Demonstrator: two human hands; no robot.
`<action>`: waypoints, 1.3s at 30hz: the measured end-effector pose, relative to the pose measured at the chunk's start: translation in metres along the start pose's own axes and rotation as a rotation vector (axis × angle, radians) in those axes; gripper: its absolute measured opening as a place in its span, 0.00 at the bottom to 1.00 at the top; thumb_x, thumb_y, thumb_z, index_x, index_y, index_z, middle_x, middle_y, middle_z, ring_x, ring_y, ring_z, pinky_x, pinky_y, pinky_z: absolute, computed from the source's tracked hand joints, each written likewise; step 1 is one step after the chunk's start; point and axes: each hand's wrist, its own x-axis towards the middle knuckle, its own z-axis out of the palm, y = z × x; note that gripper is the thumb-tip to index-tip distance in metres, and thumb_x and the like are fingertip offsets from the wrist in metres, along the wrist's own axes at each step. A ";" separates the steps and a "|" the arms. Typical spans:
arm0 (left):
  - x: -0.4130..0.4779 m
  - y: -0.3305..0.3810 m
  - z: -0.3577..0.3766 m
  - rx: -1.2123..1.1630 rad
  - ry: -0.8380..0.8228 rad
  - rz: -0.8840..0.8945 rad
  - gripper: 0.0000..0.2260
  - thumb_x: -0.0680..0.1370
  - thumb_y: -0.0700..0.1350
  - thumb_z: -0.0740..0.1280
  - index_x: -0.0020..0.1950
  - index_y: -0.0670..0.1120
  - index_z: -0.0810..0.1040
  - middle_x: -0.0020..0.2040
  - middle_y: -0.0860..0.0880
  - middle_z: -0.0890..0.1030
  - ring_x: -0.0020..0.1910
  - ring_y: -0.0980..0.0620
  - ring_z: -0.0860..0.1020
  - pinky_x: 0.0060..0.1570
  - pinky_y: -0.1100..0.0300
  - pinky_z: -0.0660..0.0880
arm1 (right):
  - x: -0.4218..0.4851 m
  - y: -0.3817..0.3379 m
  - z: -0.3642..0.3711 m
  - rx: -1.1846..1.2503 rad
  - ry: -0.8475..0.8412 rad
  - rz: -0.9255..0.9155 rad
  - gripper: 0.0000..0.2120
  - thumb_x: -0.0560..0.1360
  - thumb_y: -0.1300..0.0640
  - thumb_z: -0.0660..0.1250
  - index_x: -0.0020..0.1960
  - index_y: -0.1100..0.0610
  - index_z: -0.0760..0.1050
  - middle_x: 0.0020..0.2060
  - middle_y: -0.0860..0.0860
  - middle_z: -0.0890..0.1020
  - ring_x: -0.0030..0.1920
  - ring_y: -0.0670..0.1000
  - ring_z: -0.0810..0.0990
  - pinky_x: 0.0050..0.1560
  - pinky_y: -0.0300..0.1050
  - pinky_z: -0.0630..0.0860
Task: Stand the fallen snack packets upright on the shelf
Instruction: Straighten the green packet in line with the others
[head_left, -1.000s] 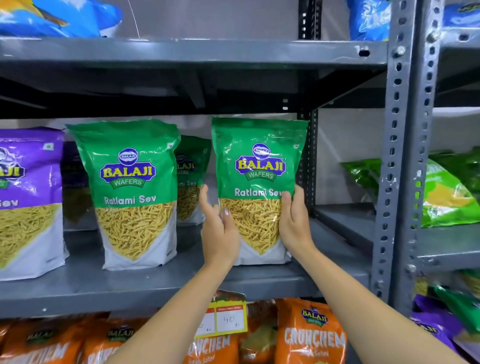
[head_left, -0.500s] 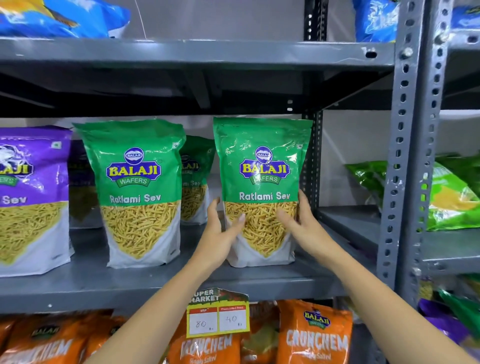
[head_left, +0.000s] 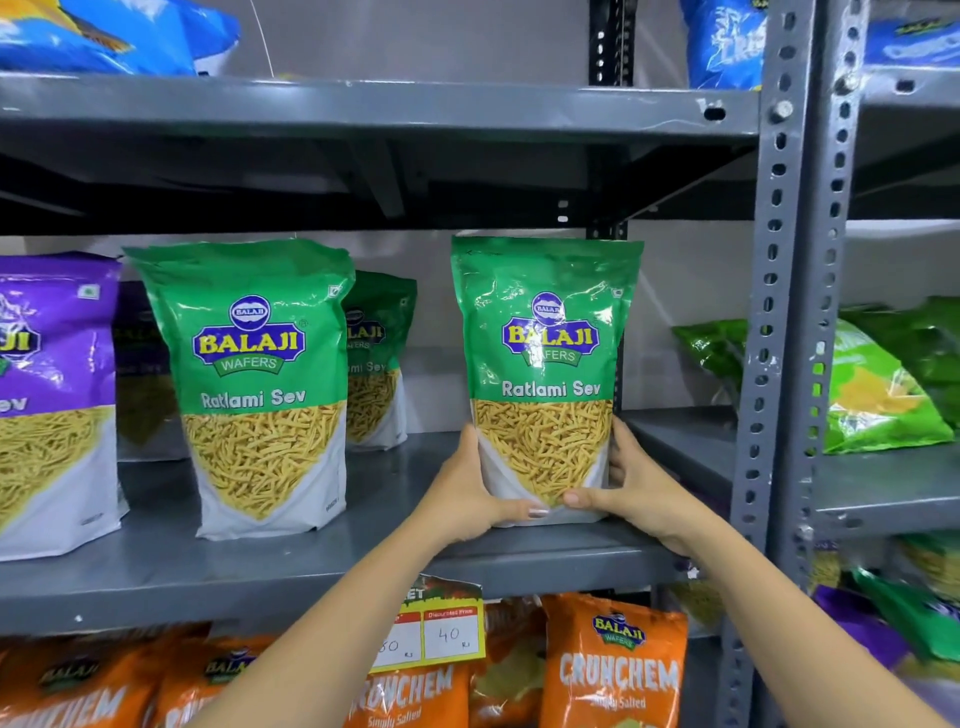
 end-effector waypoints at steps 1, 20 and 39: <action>0.001 0.001 0.000 0.012 -0.002 0.005 0.54 0.65 0.55 0.78 0.78 0.46 0.45 0.79 0.48 0.58 0.74 0.50 0.62 0.58 0.64 0.62 | 0.000 0.001 -0.001 0.012 0.002 0.011 0.56 0.56 0.53 0.83 0.77 0.47 0.55 0.68 0.43 0.75 0.69 0.45 0.73 0.74 0.50 0.66; -0.079 -0.122 -0.160 -0.124 1.092 0.219 0.16 0.74 0.48 0.65 0.60 0.47 0.71 0.57 0.51 0.72 0.58 0.45 0.73 0.58 0.40 0.73 | 0.004 -0.066 0.150 -0.177 0.722 -0.538 0.18 0.71 0.61 0.75 0.59 0.57 0.76 0.40 0.50 0.80 0.40 0.46 0.79 0.42 0.42 0.77; -0.079 -0.151 -0.173 -0.222 0.218 0.037 0.23 0.81 0.57 0.56 0.75 0.62 0.54 0.72 0.60 0.70 0.68 0.57 0.70 0.63 0.60 0.64 | 0.065 -0.066 0.228 -0.124 -0.048 0.044 0.50 0.55 0.42 0.82 0.73 0.44 0.63 0.65 0.42 0.79 0.65 0.46 0.77 0.69 0.52 0.72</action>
